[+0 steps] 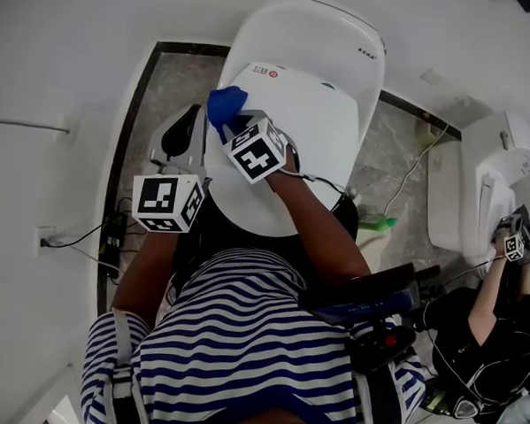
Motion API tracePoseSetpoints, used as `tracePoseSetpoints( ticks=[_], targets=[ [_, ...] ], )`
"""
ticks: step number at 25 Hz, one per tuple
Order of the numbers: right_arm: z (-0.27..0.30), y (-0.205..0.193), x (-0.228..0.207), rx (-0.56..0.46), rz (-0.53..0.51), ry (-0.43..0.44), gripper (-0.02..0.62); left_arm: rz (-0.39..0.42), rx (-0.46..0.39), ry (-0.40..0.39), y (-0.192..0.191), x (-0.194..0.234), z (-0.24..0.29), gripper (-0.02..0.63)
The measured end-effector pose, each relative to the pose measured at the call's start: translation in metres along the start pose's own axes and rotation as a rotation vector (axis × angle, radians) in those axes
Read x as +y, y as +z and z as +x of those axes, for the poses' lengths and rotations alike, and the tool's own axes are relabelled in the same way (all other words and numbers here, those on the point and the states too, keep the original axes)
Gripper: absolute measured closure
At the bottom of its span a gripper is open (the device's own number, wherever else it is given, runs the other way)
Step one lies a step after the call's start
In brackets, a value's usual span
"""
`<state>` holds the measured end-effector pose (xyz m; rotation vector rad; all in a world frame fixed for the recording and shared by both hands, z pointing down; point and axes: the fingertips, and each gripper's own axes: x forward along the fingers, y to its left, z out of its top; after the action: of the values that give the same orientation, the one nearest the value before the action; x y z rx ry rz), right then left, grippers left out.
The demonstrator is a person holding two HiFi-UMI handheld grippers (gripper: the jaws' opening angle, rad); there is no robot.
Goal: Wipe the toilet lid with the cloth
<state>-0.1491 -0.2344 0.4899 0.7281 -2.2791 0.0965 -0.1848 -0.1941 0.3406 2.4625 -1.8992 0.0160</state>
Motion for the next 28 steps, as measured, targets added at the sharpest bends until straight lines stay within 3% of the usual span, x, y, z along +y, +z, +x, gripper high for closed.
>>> tracePoseSetpoints(
  ticks=[11,28],
  targets=[
    [-0.049,-0.046,-0.024,-0.014,0.075,-0.054,0.529,-0.005,0.004,-0.063,-0.007,-0.026,0.017,0.603],
    [-0.174,-0.183,-0.093,-0.021,0.394,-0.258,0.529,0.023,0.011,-0.152,0.005,-0.089,0.046,0.603]
  ],
)
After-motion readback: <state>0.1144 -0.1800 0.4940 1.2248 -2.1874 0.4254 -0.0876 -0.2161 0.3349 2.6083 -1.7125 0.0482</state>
